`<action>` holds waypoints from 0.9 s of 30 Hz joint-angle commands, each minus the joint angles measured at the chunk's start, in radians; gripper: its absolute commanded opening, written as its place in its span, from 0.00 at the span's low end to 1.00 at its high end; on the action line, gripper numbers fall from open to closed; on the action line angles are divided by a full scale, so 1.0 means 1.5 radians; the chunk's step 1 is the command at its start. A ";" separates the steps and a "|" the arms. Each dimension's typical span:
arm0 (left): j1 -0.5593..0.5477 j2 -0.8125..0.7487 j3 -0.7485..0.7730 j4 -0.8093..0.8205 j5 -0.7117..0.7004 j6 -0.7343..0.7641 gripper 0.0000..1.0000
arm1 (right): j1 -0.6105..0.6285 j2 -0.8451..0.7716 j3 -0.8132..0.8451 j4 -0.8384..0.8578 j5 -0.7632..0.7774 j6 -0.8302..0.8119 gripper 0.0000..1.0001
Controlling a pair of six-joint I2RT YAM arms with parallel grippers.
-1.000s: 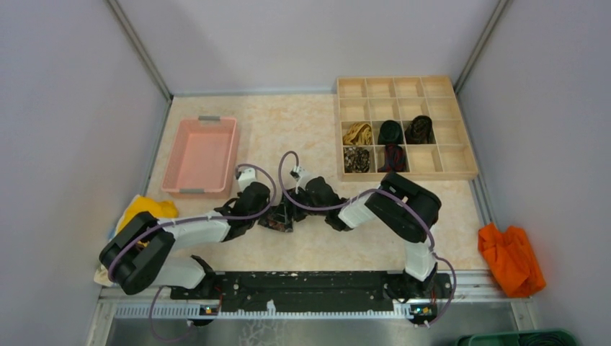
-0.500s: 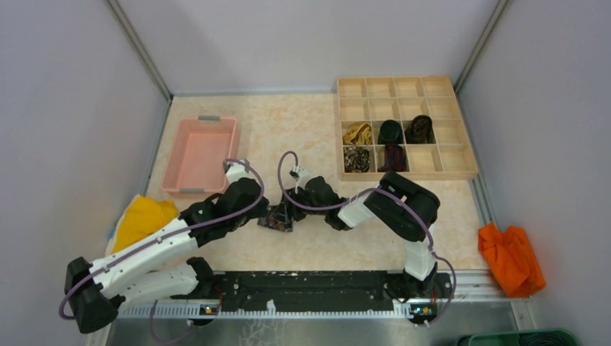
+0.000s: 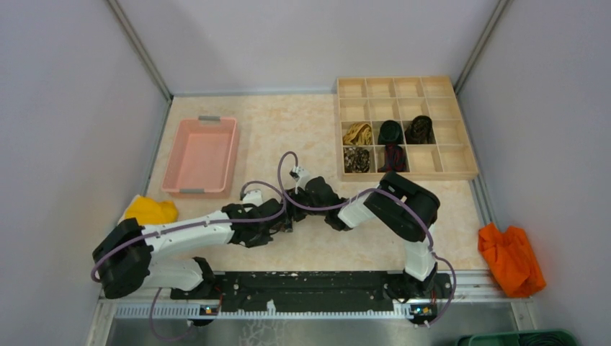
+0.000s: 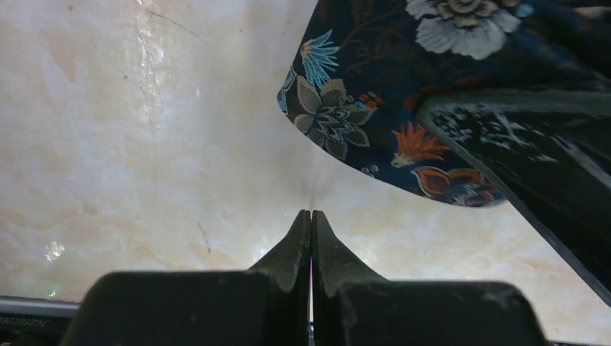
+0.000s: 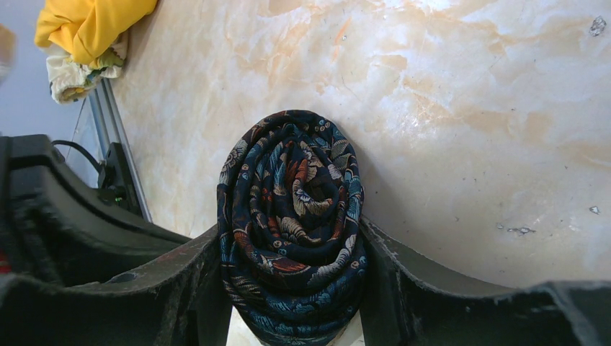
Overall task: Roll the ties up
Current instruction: Pick up the tie at the center of the board.
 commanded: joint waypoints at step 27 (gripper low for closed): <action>0.206 0.165 -0.026 0.421 -0.017 0.197 0.00 | 0.000 0.004 -0.065 -0.122 0.022 -0.063 0.57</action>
